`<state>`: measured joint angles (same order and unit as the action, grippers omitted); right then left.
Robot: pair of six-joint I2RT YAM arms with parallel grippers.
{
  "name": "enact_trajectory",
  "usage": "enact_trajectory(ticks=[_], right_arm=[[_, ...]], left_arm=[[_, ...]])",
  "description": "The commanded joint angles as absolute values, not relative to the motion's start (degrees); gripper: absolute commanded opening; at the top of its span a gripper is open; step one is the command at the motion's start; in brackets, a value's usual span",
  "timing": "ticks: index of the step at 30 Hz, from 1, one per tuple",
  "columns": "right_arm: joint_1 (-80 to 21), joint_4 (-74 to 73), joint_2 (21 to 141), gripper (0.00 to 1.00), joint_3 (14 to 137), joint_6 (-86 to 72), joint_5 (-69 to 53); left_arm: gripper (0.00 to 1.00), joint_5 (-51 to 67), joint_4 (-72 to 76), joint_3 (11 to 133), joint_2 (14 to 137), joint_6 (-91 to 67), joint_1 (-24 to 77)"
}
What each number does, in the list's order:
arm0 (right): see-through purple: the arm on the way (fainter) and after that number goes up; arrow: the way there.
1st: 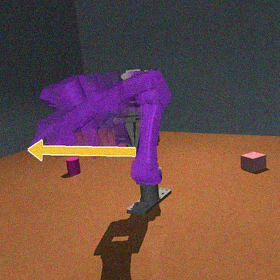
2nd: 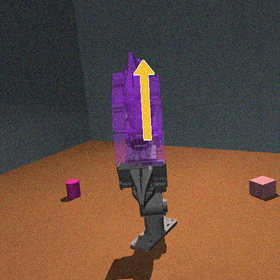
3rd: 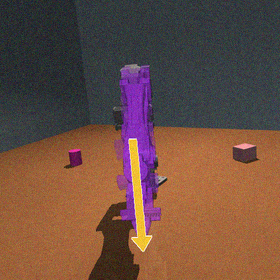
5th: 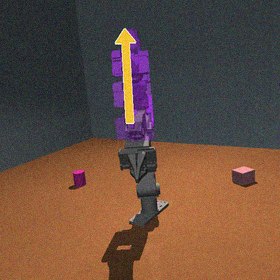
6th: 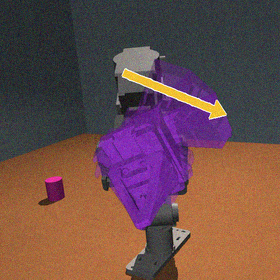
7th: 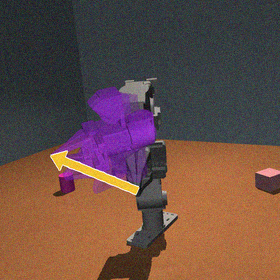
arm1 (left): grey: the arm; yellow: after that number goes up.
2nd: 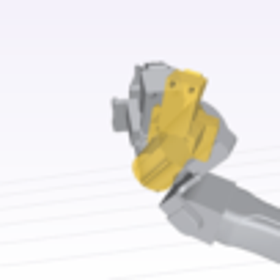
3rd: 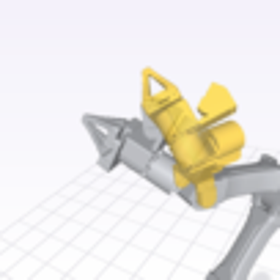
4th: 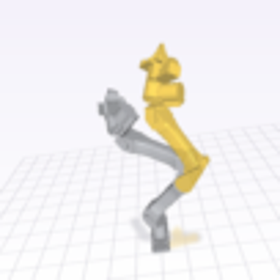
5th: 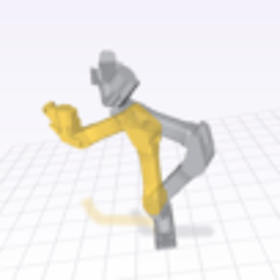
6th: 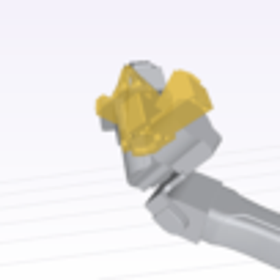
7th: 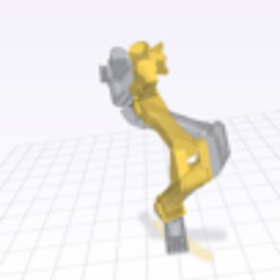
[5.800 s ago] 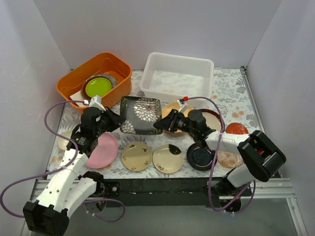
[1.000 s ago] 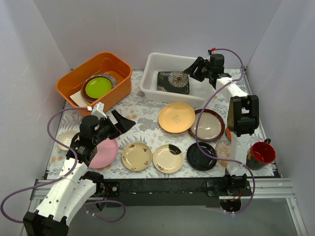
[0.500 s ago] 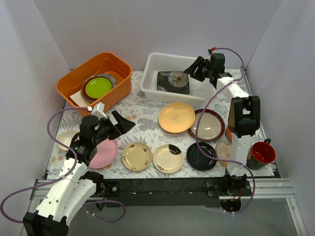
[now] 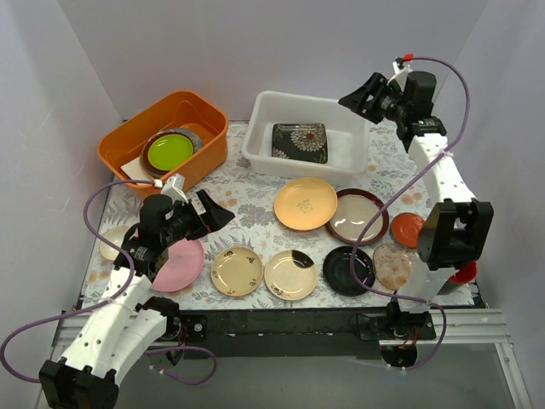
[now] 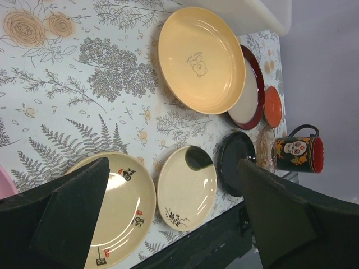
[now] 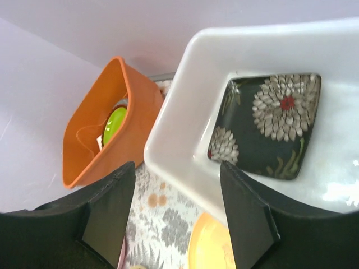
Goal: Place the plates into the plastic bin on the countertop
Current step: Place the plate in the plastic bin.
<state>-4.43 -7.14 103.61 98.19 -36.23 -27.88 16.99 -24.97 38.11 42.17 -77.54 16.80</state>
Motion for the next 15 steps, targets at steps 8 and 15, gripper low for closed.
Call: enact_trajectory(ticks=[8,15], right_arm=[[3.7,-4.2,81.8,0.93,76.1,-36.7,-37.4],[3.7,-7.1,71.7,0.98,67.2,-33.0,-39.9]], left_arm=[[0.98,19.8,-23.7,36.8,41.6,-76.0,17.0],[0.98,21.0,-21.3,36.3,44.4,-76.2,17.0]])
